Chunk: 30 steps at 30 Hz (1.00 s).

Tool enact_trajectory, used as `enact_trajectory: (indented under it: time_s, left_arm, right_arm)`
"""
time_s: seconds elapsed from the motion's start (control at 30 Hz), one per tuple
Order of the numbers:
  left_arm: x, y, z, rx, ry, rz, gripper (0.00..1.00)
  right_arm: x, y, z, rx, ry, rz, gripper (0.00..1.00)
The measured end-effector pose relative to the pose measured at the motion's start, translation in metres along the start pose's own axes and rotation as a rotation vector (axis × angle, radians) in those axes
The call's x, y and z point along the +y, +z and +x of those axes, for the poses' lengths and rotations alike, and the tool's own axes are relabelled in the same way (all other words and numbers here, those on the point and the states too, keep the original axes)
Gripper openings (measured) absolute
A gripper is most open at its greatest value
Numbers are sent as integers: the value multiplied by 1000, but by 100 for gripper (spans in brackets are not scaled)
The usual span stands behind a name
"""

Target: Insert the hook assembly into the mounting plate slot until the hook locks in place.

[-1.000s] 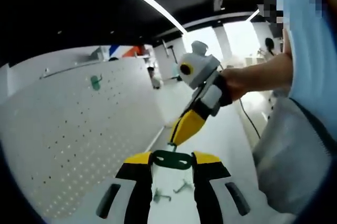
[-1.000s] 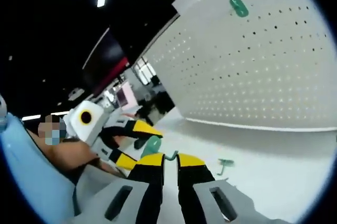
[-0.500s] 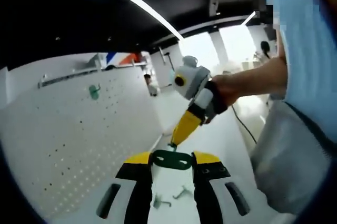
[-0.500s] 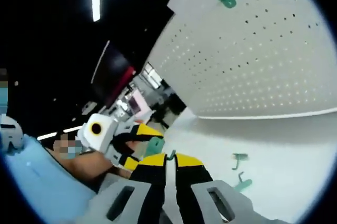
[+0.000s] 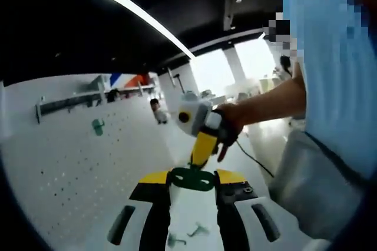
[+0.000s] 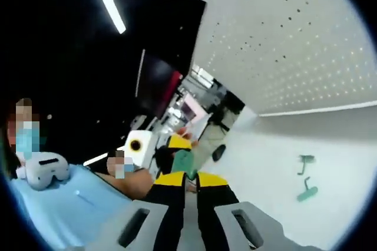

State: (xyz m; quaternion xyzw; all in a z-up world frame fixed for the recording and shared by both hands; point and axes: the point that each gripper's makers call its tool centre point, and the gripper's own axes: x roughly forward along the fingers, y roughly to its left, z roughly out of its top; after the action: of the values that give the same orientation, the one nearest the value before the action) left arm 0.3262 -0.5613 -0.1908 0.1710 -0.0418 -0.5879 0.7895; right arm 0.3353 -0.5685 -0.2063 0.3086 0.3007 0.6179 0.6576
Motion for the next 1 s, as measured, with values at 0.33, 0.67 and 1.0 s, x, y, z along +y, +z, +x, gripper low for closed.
enact_trajectory:
  time_s: [0.33,0.67,1.0]
  left_arm:
    - [0,8,3,-19,9,10,29]
    - [-6,14,6,-25,-1,39,29]
    - [-8,13,8,-17,-1,89,29]
  right_arm:
    - [13,0,11,-2,61,17,5]
    - [20,2,12,-4,90,29,4]
    - [22,1,10,3,104,63,1]
